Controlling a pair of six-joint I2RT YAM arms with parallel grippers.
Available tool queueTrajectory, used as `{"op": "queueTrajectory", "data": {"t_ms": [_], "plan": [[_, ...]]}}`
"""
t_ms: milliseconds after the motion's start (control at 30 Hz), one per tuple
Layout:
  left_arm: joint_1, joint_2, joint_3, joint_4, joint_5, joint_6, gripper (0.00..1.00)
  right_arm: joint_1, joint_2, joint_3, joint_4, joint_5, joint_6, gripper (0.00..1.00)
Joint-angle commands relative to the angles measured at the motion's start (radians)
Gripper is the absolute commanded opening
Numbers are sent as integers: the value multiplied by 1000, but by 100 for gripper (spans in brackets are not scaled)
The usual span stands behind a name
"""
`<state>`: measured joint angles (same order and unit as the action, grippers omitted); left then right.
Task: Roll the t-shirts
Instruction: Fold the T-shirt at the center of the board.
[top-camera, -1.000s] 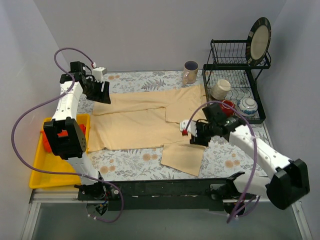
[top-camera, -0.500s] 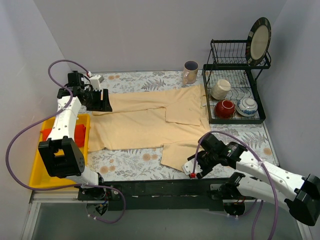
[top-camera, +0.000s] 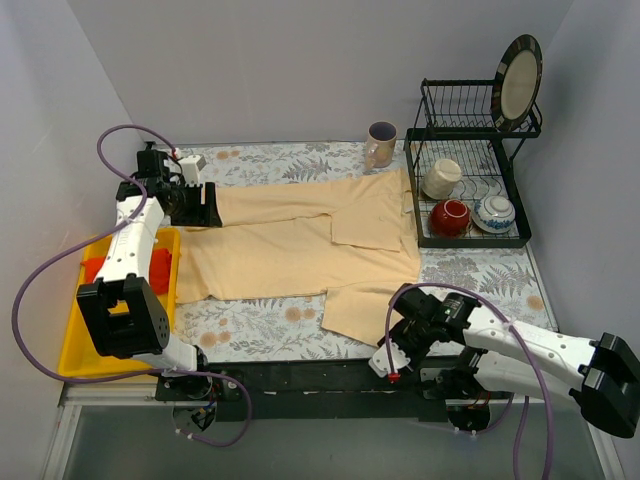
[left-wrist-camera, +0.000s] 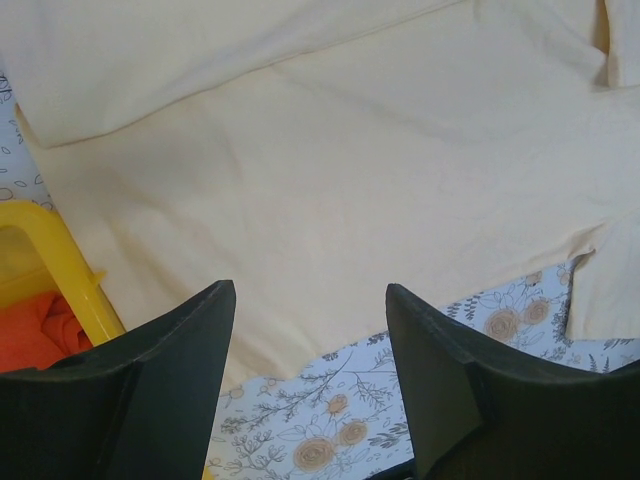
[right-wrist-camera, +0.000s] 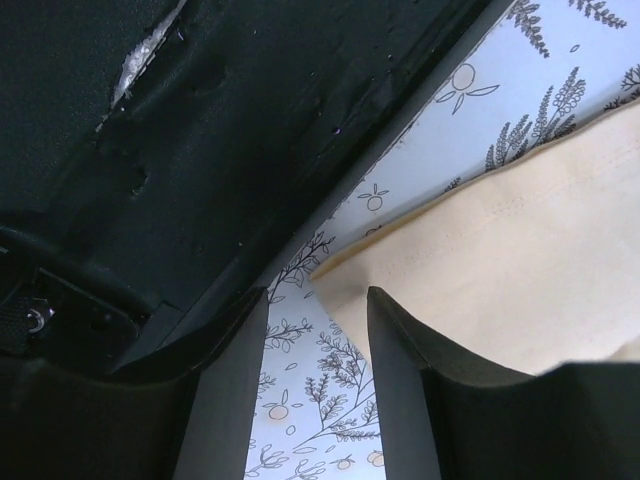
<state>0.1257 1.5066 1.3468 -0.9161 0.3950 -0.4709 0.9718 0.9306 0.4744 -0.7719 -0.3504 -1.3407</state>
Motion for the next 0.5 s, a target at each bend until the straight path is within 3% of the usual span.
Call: {"op": "queueTrajectory", "data": {"t_ms": [0, 200, 367, 400, 433, 467], "plan": [[9, -66, -14, 13, -31, -5, 62, 7, 4, -20, 31, 16, -67, 51], [28, -63, -23, 14, -36, -2, 62, 7, -12, -56, 103, 21, -49, 45], [28, -34, -15, 17, -47, 11, 62, 10, -9, -88, 128, 10, -31, 29], [29, -25, -9, 17, -44, 12, 62, 11, -9, -92, 132, 14, -25, 24], [28, -19, 1, 16, -42, 12, 62, 11, -9, -92, 135, 30, -2, 11], [29, -11, 8, 10, -39, 23, 62, 10, -13, -88, 131, 39, 14, 4]]}}
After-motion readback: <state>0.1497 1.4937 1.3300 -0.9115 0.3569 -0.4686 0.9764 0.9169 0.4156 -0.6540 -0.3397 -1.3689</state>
